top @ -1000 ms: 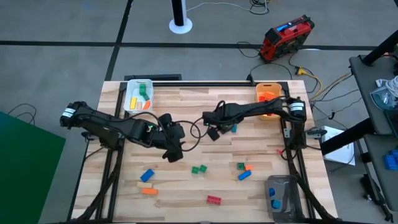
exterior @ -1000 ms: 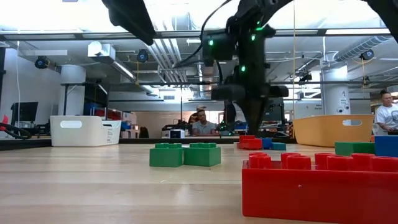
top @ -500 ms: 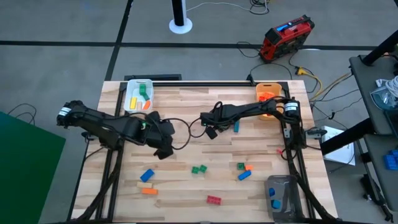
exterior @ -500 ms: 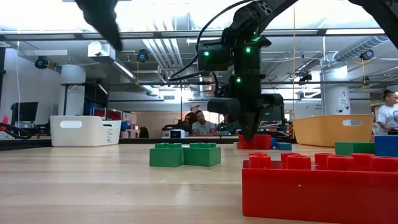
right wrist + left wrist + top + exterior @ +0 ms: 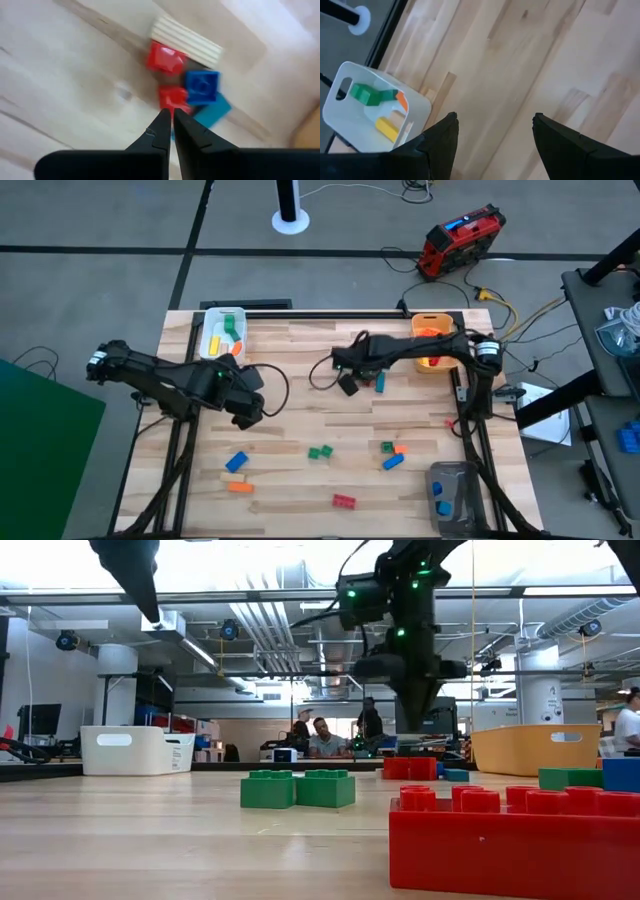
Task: Sort blocks by size
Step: Put the bottom small red game piece into the black bin
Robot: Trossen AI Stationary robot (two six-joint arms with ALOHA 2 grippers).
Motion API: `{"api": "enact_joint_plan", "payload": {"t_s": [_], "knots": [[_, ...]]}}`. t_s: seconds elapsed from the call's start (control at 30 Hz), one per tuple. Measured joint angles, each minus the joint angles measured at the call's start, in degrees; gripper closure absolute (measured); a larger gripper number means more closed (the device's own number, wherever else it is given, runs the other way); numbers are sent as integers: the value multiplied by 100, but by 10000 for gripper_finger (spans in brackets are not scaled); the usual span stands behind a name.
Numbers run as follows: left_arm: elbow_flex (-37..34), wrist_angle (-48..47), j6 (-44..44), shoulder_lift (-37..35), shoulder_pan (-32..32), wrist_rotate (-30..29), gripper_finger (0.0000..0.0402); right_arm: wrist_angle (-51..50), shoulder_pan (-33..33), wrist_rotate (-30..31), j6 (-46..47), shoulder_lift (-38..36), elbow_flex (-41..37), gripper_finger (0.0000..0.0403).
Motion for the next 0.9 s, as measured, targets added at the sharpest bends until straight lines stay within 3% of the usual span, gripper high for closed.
{"api": "enact_joint_plan", "payload": {"t_s": [0.1,0.3,0.67,0.9], "knots": [[0,122,139,-116,0,-3,172,-91,-325,-576,-559,-66,-7,390],[0,339,242,-283,0,-17,173,-75,-762,-1021,-1230,41,-20,378],[0,352,241,-272,0,-157,188,290,-469,-1102,-1409,394,-77,239],[-19,388,244,-272,0,-170,189,297,-329,-1101,-1360,480,-98,208]]}}
